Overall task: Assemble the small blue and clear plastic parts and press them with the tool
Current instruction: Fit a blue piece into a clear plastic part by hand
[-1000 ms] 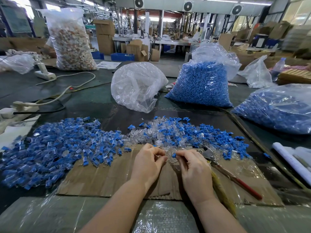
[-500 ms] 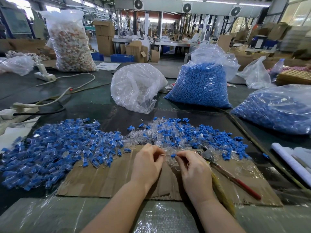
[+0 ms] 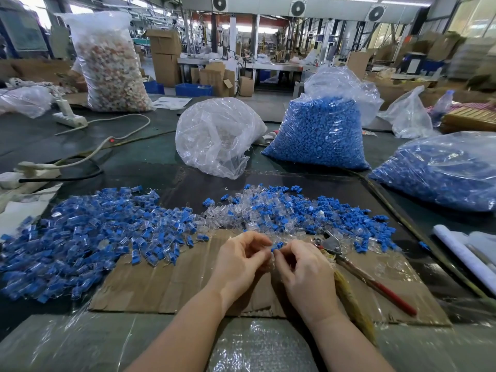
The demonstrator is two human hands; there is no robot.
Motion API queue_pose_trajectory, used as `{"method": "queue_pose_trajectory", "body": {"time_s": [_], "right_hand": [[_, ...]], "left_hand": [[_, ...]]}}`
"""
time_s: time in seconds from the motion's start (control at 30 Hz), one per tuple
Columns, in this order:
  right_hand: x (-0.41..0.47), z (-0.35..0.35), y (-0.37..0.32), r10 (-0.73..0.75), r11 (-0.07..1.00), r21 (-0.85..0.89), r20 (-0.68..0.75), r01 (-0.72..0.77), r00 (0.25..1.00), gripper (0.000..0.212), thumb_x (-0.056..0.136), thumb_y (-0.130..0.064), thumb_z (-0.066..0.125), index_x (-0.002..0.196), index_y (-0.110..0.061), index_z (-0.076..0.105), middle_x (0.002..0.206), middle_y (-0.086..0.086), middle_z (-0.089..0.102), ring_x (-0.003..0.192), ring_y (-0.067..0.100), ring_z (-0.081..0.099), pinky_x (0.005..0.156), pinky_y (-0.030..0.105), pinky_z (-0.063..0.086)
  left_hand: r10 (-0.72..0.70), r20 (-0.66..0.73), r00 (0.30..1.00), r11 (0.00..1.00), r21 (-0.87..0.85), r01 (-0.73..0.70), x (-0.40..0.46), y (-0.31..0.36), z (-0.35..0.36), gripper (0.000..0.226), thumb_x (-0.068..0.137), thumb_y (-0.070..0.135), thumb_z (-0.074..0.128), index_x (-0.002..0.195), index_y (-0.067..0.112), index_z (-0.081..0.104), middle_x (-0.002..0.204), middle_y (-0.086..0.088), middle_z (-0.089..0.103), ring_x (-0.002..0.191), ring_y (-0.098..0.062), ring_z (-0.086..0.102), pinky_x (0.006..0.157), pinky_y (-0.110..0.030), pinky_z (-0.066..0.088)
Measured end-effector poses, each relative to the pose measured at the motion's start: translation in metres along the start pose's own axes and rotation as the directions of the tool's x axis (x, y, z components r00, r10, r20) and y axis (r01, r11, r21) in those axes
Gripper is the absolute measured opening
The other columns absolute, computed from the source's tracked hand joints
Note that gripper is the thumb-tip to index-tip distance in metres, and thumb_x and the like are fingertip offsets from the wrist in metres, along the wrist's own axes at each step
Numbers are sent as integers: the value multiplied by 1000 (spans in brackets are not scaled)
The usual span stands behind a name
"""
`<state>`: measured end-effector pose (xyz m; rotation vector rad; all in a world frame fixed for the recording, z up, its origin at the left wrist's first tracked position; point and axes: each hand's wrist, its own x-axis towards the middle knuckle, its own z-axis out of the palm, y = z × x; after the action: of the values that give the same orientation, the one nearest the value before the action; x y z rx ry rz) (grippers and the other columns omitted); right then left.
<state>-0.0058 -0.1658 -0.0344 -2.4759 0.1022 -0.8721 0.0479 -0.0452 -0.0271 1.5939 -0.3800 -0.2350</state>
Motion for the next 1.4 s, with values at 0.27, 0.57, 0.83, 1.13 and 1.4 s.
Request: {"method": "queue_pose_trajectory", "body": {"time_s": [0.27, 0.57, 0.83, 1.13, 1.4], "right_hand": [[0, -1, 2, -35, 997, 71, 4, 35, 999, 6, 81, -17, 71, 81, -13, 66, 76, -6, 61, 72, 12, 54, 67, 23, 42], [1, -4, 3, -101, 985, 149, 55, 92, 993, 18, 78, -17, 74, 96, -12, 73, 84, -3, 64, 80, 16, 59, 72, 26, 48], [0, -2, 3, -98, 992, 75, 7, 97, 995, 10, 78, -11, 74, 75, -12, 65, 75, -4, 59, 72, 14, 54, 67, 23, 41], [0, -2, 4, -103, 988, 114, 29, 100, 994, 11, 79, -10, 74, 89, -12, 70, 84, -3, 64, 81, 15, 58, 73, 25, 44], [1, -6, 0, -126, 983, 144, 48, 118, 991, 19, 76, -20, 76, 94, -12, 74, 84, -2, 65, 79, 17, 60, 71, 33, 51]], "left_hand": [[13, -38, 999, 1000, -26, -14, 0, -2, 1, 16, 87, -5, 57, 87, 10, 65, 75, -11, 65, 64, -11, 63, 62, -21, 54], [-23, -5, 1000, 998, -58, 23, -2, 0, -2, 15, 88, -3, 57, 86, 9, 65, 68, -9, 63, 58, -13, 59, 58, -23, 52], [-12, -4, 1000, 1000, -18, 12, -2, 0, -3, 12, 87, -2, 58, 89, 7, 64, 72, -12, 64, 58, -10, 61, 58, -20, 52], [-6, 3, 1000, 999, -35, 6, -1, -1, -4, 10, 84, -3, 62, 89, 5, 65, 76, -16, 67, 63, -13, 63, 60, -20, 52], [-20, 15, 1000, 996, -82, 21, -1, -1, -4, 11, 84, -6, 60, 86, 5, 64, 69, -11, 66, 59, -14, 62, 57, -22, 53]]}}
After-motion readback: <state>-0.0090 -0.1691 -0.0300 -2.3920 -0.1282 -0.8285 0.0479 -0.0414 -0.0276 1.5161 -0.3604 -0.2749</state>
